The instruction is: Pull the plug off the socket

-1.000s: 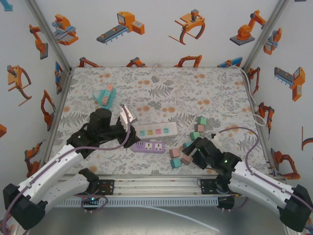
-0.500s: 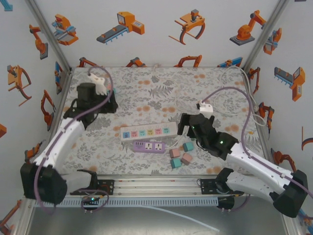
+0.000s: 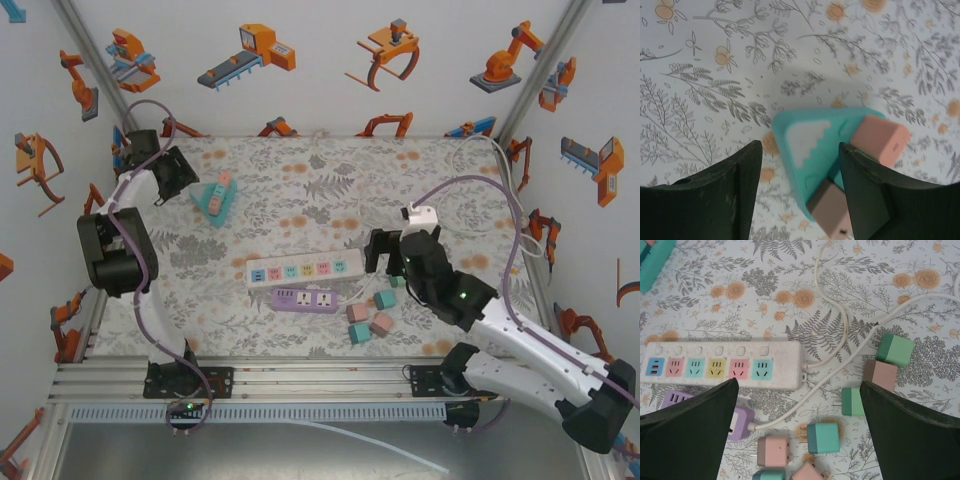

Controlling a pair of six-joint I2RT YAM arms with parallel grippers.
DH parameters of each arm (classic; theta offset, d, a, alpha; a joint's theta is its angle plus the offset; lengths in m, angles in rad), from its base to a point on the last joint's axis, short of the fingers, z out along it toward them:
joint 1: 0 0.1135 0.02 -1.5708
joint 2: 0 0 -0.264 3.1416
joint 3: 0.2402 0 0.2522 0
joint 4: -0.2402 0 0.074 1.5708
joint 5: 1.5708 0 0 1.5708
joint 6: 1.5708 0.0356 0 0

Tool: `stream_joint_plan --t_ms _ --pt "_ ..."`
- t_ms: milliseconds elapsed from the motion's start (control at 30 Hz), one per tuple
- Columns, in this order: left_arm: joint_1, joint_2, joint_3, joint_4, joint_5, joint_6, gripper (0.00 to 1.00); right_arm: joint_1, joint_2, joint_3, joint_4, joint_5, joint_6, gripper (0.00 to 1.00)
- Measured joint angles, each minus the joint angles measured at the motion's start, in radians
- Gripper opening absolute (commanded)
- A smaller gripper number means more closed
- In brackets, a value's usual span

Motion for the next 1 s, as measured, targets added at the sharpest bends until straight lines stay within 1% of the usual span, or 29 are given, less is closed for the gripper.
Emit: stream_joint_plan --t_ms 100,233,267,333,467,567,733,867,1000 --pt "0.005 0.078 0.066 -0.019 0.015 -0.012 0.57 -0.003 -0.039 -0.021 -0.002 0.000 0.013 0.95" --pt "-0.001 0.109 0.069 -0.032 0.096 -0.013 0.55 -0.003 -0.065 -0.023 -0.007 0.005 0.021 0.95" --pt "-0.004 0.116 0.069 -0.034 0.126 -0.009 0.53 -0.003 -0.068 -0.023 -0.007 0.007 0.023 0.95" --pt "-0.011 0.127 0.070 -0.039 0.166 0.003 0.46 -0.003 -0.067 -0.023 -0.008 0.007 0.024 0.95" --pt "-0.031 0.160 0.101 -0.059 0.277 0.056 0.44 -0.003 -0.050 -0.023 -0.010 0.006 0.024 0.95" --pt "-0.053 0.215 0.190 -0.131 0.356 0.134 0.44 -0.003 -0.039 -0.023 -0.010 0.003 0.027 0.95" --pt "-0.135 0.302 0.360 -0.290 0.397 0.283 0.44 -0.003 -0.039 -0.022 -0.012 0.002 0.036 0.95" --pt "-0.231 0.355 0.477 -0.425 0.398 0.397 0.44 -0.003 -0.040 -0.022 -0.021 0.003 0.046 0.95" --pt "-0.332 0.381 0.539 -0.522 0.394 0.502 0.45 -0.003 -0.040 -0.020 -0.029 0.003 0.047 0.95"
